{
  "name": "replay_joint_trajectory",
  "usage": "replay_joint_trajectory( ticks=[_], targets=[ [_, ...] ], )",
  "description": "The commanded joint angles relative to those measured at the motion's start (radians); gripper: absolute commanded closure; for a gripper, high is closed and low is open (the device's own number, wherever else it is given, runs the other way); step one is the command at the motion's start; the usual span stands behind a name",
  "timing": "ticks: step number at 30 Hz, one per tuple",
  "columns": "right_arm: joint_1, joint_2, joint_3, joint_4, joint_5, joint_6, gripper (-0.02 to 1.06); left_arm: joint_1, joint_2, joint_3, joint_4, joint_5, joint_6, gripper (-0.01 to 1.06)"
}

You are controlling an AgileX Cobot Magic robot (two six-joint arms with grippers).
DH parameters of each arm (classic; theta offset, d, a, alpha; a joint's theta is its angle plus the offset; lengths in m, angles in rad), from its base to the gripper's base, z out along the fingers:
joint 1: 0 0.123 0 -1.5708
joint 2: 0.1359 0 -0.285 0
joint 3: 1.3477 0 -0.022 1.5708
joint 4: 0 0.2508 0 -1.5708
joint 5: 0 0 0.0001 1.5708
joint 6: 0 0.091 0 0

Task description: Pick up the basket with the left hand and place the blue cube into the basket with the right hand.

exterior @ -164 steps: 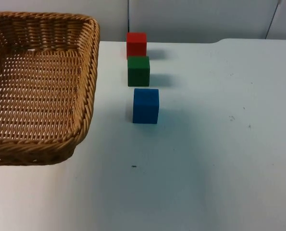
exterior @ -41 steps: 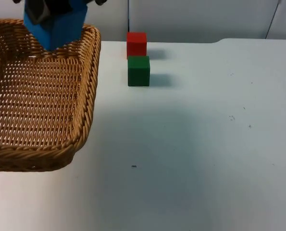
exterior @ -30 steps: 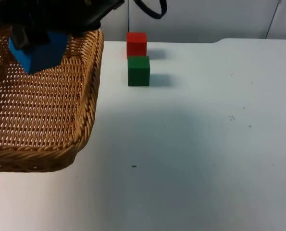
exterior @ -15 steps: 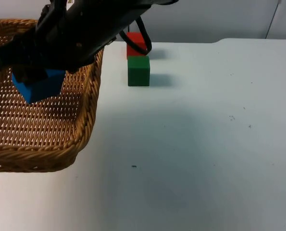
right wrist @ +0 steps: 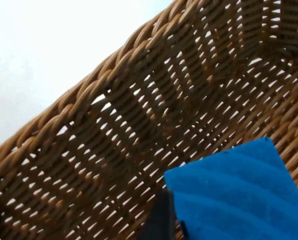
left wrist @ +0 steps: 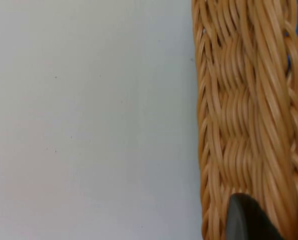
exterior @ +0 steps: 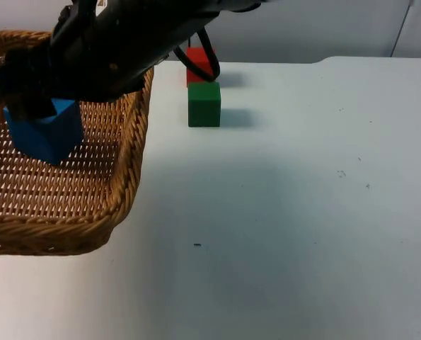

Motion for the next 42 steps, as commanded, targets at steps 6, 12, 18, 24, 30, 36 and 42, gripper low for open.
replay_joint_trajectory(
  ticks=[6,12,18,24,30,36,42],
  targets=[
    [0.003,-0.016,-0.007,0.003,-0.009,-0.006,0.26,0.001,-0.004,-0.006,-0.039,0.025,-0.001,1.05],
    [0.003,-0.098,-0.007,-0.089,0.042,-0.006,0.26,0.001,-0.004,-0.006,-0.039,0.025,-0.001,1.05],
    [0.003,-0.216,-0.005,-0.222,0.097,-0.006,0.32,0.001,-0.004,-0.006,-0.048,0.014,0.001,1.05],
    [0.003,-0.395,0.032,-0.316,0.148,-0.031,0.32,0.001,0.024,-0.006,-0.055,-0.023,0.003,1.05],
    [0.003,-0.682,0.271,-0.343,0.007,-0.059,0.32,0.001,0.108,-0.012,-0.053,-0.052,0.026,1.05],
    [0.003,-0.925,0.535,-0.349,-0.123,-0.055,0.32,0.001,0.180,-0.058,-0.074,-0.055,0.057,1.05],
    [0.003,-1.098,0.687,-0.307,-0.170,-0.045,0.32,0.001,0.260,-0.083,-0.128,-0.073,0.115,1.05]
  ],
)
